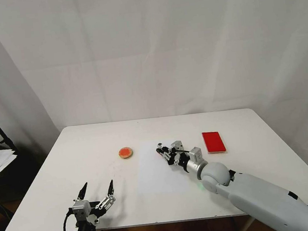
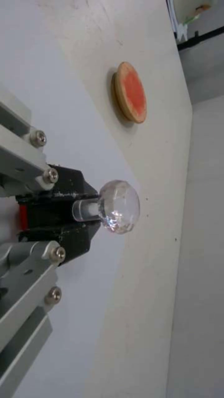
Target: Pick up the stamp from the ink pad and place it onto another ink pad.
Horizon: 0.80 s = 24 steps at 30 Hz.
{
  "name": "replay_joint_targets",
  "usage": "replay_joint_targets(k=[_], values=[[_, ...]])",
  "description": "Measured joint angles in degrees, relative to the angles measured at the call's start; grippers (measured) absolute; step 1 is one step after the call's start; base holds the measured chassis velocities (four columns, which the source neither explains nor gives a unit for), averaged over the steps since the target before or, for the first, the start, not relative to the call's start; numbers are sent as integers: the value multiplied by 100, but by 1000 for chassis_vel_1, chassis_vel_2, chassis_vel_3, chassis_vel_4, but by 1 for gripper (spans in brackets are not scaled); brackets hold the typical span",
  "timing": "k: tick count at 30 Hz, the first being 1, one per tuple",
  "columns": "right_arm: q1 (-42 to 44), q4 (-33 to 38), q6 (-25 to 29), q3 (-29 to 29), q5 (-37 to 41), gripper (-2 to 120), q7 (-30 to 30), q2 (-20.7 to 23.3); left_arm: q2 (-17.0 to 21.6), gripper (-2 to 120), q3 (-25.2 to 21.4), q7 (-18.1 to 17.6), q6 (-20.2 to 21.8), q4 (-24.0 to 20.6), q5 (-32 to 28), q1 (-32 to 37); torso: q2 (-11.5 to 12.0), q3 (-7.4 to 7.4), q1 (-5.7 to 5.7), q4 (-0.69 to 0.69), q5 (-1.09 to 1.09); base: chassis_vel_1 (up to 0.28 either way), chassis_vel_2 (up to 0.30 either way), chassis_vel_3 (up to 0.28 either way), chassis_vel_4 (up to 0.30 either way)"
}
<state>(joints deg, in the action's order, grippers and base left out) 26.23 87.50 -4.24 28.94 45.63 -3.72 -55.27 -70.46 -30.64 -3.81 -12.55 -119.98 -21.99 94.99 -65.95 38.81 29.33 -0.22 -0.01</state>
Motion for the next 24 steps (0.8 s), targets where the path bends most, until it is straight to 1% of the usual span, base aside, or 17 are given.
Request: replay_joint_targets(k=[11, 15, 16, 18, 20, 21, 22, 24], values=[[-7, 62, 15, -33, 88, 10, 2, 38, 0, 100, 0, 0, 0, 0, 0, 0, 0, 1, 0, 1, 1, 0, 0, 0, 0], [-486, 330, 33, 82, 214, 10, 49, 87, 0, 100, 0, 0, 0, 0, 0, 0, 0, 1, 0, 0, -1, 0, 0, 0, 0], [-486, 330, 33, 82, 214, 10, 49, 87, 0, 100, 0, 0, 0, 0, 0, 0, 0, 1, 0, 0, -1, 0, 0, 0, 0], [-750, 352, 71, 254, 228, 10, 126, 44, 0, 100, 0, 0, 0, 0, 0, 1, 1, 2, 1, 0, 0, 0, 0, 0, 0], [-1097, 313, 115, 521, 232, 10, 240, -101, 0, 100, 0, 0, 0, 0, 0, 0, 0, 1, 0, 0, -1, 0, 0, 0, 0], [-1097, 313, 115, 521, 232, 10, 240, -101, 0, 100, 0, 0, 0, 0, 0, 0, 0, 1, 0, 0, -1, 0, 0, 0, 0], [-1361, 143, 144, 780, 232, 10, 310, -370, 0, 100, 0, 0, 0, 0, 0, 1, 0, 1, 1, 1, -1, 0, 0, 0, 0], [-1540, -93, 161, 1000, 223, 10, 339, -709, 0, 100, 0, 0, 0, 0, 0, 1, 1, 1, 1, 2, -2, 0, 0, 0, 0]])
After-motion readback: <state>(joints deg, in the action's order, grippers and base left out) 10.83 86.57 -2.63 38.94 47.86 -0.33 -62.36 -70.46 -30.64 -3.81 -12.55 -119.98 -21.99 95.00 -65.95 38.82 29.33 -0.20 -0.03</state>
